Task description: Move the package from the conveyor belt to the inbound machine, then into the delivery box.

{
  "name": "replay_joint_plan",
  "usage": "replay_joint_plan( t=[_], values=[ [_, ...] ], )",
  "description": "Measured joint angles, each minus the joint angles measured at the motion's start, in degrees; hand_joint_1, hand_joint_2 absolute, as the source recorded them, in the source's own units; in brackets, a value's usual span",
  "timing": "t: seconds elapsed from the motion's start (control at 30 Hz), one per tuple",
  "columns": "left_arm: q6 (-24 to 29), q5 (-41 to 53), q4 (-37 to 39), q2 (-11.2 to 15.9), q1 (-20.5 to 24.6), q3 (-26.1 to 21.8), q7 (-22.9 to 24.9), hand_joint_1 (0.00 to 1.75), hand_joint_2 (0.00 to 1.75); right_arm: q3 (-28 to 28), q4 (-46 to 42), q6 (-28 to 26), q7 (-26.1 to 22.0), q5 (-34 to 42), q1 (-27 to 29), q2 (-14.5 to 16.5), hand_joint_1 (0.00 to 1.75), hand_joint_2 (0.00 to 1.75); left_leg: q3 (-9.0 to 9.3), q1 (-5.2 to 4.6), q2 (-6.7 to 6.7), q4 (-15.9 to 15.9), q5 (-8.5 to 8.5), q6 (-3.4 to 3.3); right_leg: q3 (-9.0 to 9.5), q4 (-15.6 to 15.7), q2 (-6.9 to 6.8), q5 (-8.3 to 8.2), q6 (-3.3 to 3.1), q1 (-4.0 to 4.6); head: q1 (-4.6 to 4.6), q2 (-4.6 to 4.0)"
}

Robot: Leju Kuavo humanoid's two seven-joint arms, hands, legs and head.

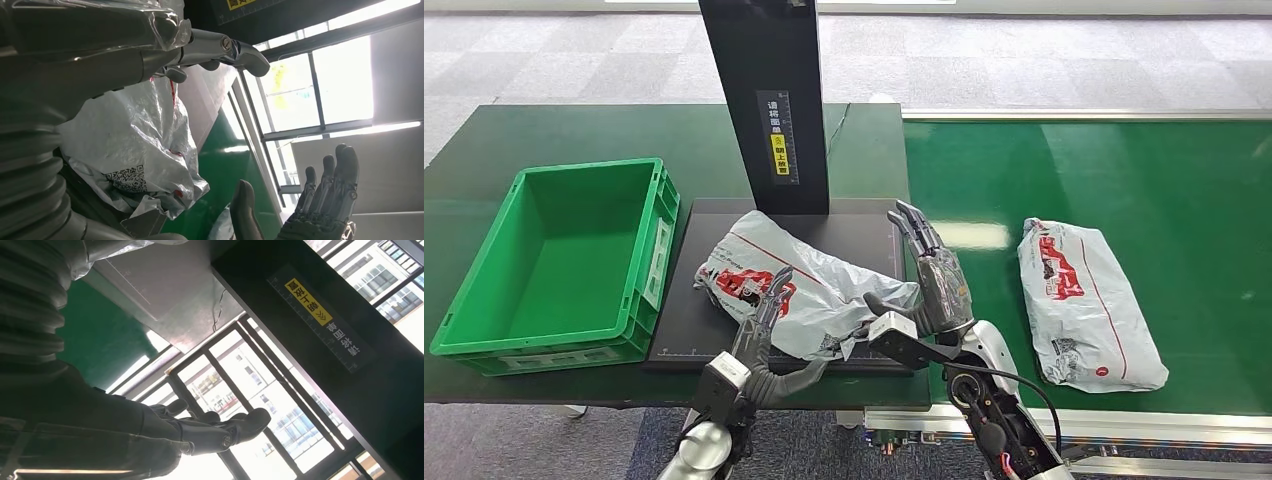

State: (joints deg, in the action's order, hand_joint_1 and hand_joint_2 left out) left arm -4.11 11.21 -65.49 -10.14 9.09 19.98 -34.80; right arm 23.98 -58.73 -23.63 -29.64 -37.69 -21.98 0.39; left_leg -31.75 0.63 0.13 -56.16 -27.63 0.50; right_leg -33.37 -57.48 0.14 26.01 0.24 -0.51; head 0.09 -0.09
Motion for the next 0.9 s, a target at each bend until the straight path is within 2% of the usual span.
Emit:
replay_joint_plan(
  t=[0.9],
  values=[
    [0.0,0.0,0.0,0.0,0.0,0.0,0.0,0.0,1.75,0.0,0.0,0.0,0.0,0.0,0.0,0.0,0.0,1.75,0.0,0.0,0.0,0.0,0.0,0.0,0.0,0.0,0.0,0.0,0.0,0.0,0.0,0.0]
  ],
)
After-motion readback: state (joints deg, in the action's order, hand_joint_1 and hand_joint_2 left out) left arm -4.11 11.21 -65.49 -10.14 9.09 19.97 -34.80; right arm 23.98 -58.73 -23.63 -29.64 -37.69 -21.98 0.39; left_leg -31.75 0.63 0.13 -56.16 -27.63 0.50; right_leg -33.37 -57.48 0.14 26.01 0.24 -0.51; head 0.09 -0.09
